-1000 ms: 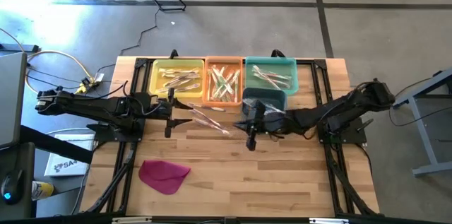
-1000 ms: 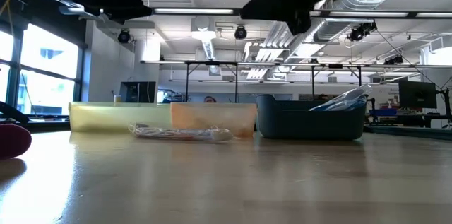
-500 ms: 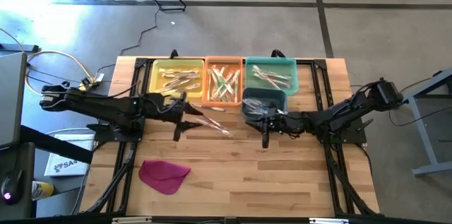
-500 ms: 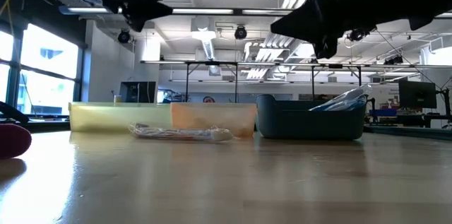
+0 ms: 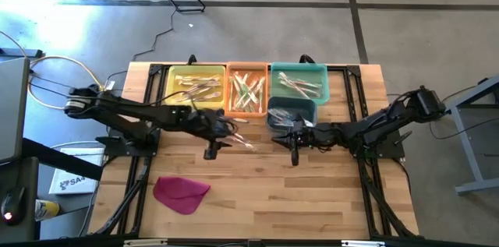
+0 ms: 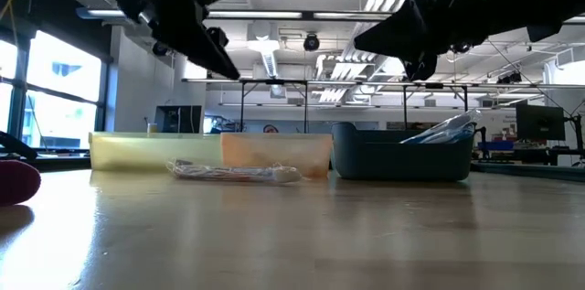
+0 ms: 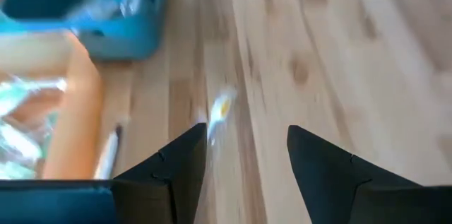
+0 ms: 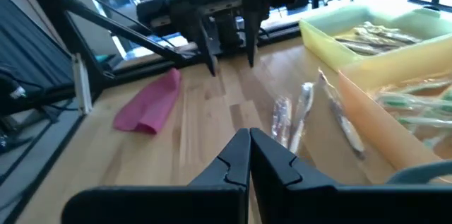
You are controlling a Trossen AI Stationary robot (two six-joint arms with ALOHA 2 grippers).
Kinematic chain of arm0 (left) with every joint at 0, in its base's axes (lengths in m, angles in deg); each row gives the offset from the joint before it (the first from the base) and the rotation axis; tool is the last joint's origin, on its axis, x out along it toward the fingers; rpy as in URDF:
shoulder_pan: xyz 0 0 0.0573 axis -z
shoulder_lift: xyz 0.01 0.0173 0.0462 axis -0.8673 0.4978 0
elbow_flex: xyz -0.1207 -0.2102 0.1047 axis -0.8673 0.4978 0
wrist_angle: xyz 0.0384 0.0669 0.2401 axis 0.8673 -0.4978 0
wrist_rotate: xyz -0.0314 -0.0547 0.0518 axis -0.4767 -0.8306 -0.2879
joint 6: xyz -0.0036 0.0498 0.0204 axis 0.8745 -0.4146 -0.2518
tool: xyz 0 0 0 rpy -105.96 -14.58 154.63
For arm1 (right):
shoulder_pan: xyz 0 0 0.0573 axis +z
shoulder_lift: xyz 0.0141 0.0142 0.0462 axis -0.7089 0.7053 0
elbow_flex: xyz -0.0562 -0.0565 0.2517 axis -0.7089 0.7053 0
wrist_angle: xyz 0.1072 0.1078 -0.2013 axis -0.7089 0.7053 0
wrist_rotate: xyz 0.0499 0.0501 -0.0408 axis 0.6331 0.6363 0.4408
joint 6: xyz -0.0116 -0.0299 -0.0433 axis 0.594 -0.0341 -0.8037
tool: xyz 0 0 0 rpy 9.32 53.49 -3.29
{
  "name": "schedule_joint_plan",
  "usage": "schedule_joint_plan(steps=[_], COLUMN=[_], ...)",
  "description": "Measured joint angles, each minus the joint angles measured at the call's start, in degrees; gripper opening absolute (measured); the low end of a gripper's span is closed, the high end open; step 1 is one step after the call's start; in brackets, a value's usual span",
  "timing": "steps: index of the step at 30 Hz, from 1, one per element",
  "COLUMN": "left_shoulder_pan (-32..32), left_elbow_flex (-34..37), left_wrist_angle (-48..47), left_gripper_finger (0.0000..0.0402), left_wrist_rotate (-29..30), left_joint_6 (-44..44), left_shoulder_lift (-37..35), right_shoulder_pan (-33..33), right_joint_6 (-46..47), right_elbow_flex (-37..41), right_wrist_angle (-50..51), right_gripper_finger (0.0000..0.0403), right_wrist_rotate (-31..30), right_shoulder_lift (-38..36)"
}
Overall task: Pick & Place Toothbrushes
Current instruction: Put the orange toothbrush into the blue bin
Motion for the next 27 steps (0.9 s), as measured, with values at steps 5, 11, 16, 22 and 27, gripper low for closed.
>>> schedule_joint_plan(steps=[5,11,16,22,27], left_shoulder_pan=[0.0,0.0,-1.0,-3.5,-5.3], left_elbow_flex=[-1.4,-1.4,-1.5,-1.4,-1.4], left_wrist_angle=[-4.8,-6.4,-6.2,-5.7,-4.6], left_gripper_finger=[0.0193,0.0193,0.0193,0.0193,0.0193], left_wrist_rotate=[0.1,1.0,2.9,3.0,3.3], left_joint_6=[-2.5,0.0,3.8,3.9,3.9], left_shoulder_lift=[4.5,8.6,12.6,17.2,19.2], right_shoulder_pan=[-0.5,-0.5,-0.5,-0.5,-0.5], right_joint_6=[-2.5,-2.6,-2.6,-2.4,-2.4], right_elbow_flex=[0.0,0.0,0.0,0.0,0.0], right_wrist_angle=[1.2,1.8,2.4,3.2,4.1], right_gripper_finger=[0.0002,0.0002,0.0002,0.0002,0.0002], right_wrist_rotate=[-0.5,-0.2,-0.1,-0.1,-0.1], right_shoulder_lift=[0.0,0.0,0.0,0.0,0.0])
